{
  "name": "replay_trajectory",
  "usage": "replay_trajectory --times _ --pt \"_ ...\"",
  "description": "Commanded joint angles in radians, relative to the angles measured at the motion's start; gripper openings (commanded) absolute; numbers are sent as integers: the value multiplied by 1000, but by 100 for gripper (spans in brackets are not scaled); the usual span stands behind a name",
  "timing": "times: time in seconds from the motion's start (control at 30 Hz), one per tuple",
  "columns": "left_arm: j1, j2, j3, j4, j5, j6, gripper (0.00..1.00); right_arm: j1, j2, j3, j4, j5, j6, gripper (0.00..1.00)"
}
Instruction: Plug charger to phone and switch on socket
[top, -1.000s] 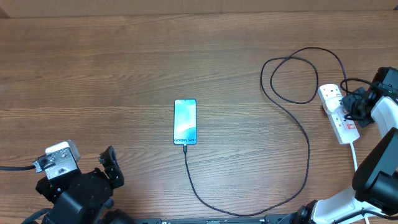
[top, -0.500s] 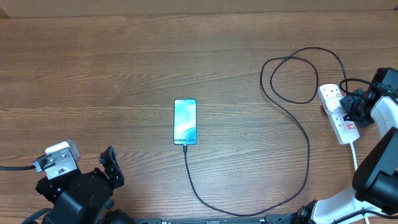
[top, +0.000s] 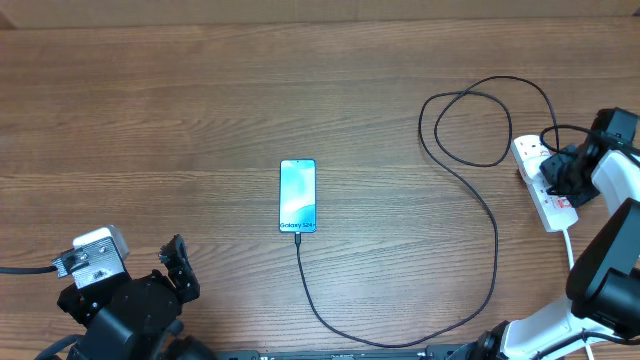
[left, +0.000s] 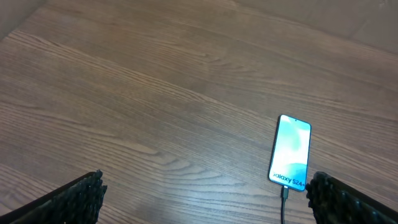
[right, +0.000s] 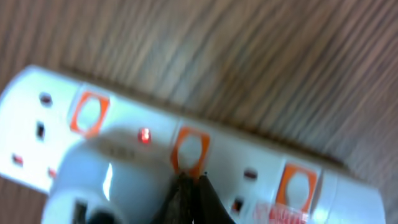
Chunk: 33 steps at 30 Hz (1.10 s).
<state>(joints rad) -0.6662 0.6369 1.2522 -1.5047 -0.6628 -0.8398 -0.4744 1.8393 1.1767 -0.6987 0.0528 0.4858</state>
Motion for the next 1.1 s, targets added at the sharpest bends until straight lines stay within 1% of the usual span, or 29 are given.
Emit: replay_trajectory --times 0.0,0.07,0.2,0.37,0.5,0.63,0.67,0.7,0.8,0.93,1.0,1.07 --pt "-5 0 -1 -2 -18 -24 100 19 0 40 -68 91 45 4" --pt "-4 0 -1 -2 -29 -24 99 19 -29 59 -107 138 77 4" --pt "0 0 -1 -2 -55 22 100 20 -133 68 -131 137 91 4" --pt "1 -1 -1 -3 -51 23 100 42 -306 68 -122 91 90 4" --pt "34 -1 -1 -3 -66 72 100 76 -489 68 -82 9 90 4" --pt "91 -1 -1 -3 -63 77 99 94 -687 68 51 -114 90 4" --pt "111 -1 -1 -3 -57 77 100 95 -756 68 132 -166 90 4" --pt "125 -1 -1 -3 -57 77 100 95 -784 68 172 -188 91 4" --pt "181 -1 -1 -4 -57 77 100 95 -898 68 373 -265 98 4" --pt "271 -9 -1 -4 -43 77 99 95 -996 69 605 -287 116 4" --pt "315 -18 -1 -3 -22 77 100 95 -1036 69 654 -286 111 4" --pt "352 -31 -1 -3 5 77 100 93 -1068 69 643 -283 87 4"
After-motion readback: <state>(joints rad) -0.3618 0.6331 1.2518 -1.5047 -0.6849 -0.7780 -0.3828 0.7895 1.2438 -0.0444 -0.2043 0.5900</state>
